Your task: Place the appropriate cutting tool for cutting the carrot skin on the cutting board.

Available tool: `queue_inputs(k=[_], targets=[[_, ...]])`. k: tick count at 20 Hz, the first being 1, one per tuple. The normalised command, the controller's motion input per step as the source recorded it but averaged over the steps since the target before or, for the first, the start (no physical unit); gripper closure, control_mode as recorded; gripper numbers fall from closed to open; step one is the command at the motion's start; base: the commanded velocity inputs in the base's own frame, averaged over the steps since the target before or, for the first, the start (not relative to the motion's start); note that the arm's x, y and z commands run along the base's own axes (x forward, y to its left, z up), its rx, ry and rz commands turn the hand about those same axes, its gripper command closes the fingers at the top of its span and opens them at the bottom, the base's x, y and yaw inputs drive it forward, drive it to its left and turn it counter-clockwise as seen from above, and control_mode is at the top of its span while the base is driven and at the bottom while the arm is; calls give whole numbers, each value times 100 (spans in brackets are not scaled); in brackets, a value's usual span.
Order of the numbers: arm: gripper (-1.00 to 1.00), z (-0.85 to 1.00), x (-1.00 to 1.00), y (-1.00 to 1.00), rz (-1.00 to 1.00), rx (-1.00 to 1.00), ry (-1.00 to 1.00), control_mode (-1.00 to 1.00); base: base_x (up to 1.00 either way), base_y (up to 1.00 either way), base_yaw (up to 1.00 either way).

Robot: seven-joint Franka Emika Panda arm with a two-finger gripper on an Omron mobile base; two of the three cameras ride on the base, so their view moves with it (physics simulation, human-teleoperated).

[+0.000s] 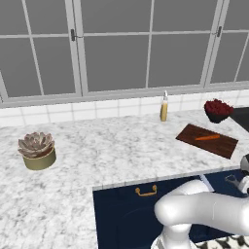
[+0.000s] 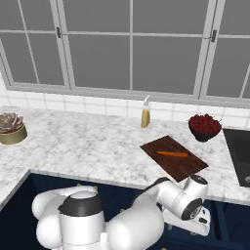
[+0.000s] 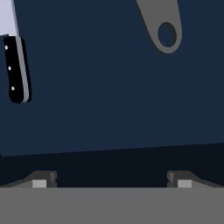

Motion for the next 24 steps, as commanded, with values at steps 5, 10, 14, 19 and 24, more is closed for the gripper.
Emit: queue_inputs(k=[5, 10, 14, 19, 24], targets=[[-100, -28, -21, 0, 0, 0, 0, -100, 0, 0, 0], [-100, -11, -63, 0, 0, 3, 5, -100, 0, 0, 0], [-100, 0, -64, 0, 0, 0, 5, -100, 0, 0, 0], [-100, 16, -9, -4, 0, 0, 2, -100, 0, 0, 0], [-100, 27, 48, -10, 1, 0, 0, -100, 0, 0, 0]])
